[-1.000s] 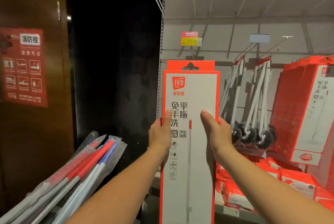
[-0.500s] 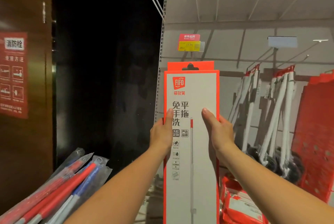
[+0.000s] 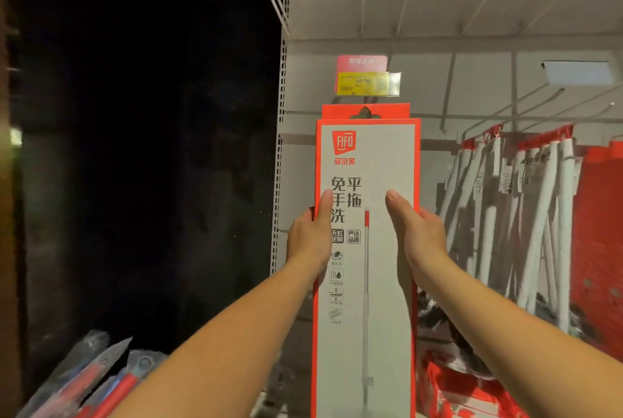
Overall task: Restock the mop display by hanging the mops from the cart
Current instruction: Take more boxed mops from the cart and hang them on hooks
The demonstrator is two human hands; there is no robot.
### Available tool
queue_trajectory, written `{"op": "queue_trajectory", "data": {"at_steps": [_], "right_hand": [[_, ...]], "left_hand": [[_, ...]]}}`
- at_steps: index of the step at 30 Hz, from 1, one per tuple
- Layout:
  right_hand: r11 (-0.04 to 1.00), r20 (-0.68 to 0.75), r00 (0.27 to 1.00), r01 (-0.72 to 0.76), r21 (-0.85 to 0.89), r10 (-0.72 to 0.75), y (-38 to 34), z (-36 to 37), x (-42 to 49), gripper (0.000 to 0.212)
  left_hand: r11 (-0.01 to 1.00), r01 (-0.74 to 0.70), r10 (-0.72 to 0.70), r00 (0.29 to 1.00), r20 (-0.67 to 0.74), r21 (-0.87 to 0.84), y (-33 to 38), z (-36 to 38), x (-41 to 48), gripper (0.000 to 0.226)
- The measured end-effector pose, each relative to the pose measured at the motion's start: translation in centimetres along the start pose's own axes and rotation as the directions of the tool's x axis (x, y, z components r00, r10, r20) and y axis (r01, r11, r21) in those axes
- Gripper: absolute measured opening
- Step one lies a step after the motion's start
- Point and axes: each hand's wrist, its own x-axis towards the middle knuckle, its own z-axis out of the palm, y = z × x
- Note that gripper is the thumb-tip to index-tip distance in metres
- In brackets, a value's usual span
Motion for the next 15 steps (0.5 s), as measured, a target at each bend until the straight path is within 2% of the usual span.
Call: {"op": "queue_trajectory", "data": {"at_steps": [9, 15], "right_hand": [[1.0, -0.041, 0.999, 0.008, 0.0, -0.008, 0.4, 2.0, 2.7, 0.025], [0.999, -0.05, 0.998, 0.032, 0.005, -0.032, 0.2, 2.5, 3.4, 0.024]], "left_hand": [[0.999, -0.051, 0.051, 0.998, 0.037, 0.007, -0.5, -0.2, 4.7, 0.067], [0.996, -0.07, 0.071, 0.997, 0.019, -0.053, -0.8, 0.2, 6.1, 0.064]]}}
